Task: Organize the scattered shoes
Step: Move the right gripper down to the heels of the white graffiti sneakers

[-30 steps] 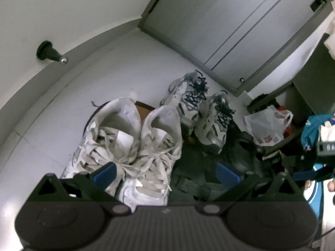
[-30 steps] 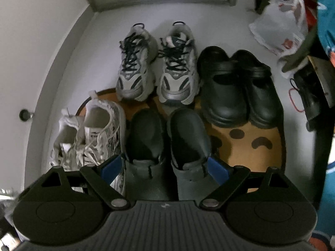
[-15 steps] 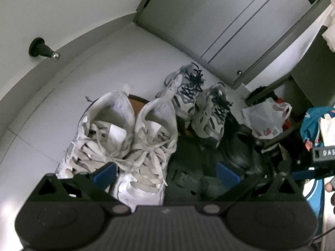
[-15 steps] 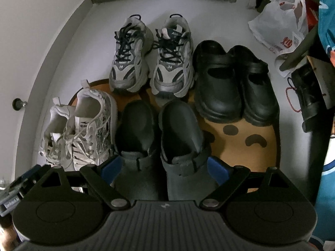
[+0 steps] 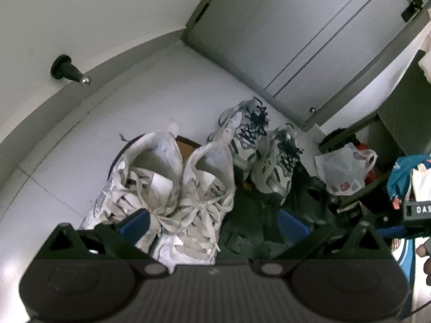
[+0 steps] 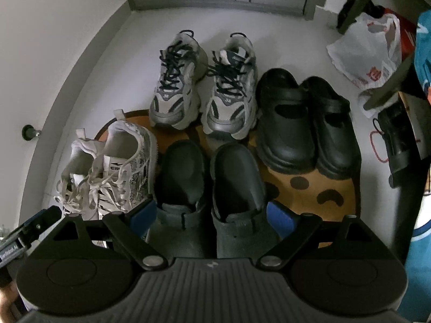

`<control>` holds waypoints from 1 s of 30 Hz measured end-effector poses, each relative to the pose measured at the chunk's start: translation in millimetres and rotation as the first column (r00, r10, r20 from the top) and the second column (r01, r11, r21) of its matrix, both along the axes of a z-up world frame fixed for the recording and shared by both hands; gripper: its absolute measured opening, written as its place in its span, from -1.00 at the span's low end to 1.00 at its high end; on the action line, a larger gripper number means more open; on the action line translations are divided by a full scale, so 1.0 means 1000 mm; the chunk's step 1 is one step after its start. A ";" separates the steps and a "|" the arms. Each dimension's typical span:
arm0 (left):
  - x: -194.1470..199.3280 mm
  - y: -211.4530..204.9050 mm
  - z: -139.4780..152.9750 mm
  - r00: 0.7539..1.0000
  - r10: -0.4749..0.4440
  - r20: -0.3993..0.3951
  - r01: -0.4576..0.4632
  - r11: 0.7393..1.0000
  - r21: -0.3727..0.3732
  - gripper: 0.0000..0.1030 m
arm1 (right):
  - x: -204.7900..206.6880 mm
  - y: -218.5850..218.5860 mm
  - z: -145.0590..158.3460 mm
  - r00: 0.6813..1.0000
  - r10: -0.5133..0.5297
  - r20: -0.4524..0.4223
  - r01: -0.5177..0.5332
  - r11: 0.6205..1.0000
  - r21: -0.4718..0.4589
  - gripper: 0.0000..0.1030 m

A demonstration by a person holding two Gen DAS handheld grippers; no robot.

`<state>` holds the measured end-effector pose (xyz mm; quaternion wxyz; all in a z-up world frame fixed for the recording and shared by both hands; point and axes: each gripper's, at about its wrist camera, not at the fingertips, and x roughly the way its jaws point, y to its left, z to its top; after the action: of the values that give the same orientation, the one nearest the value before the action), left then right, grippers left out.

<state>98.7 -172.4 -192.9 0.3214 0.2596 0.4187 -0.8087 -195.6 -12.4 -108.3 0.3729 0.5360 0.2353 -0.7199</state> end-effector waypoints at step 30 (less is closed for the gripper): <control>0.043 -0.028 0.001 0.990 0.111 0.089 -0.111 0.994 -0.010 0.99 | 0.028 -0.026 0.002 0.973 0.201 0.114 -0.183 0.972 -0.145 0.47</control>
<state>141.5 -200.1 -191.7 0.3851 0.2711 0.4155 -0.7782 -168.1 -38.6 -106.3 0.4903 0.5296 0.2129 -0.6586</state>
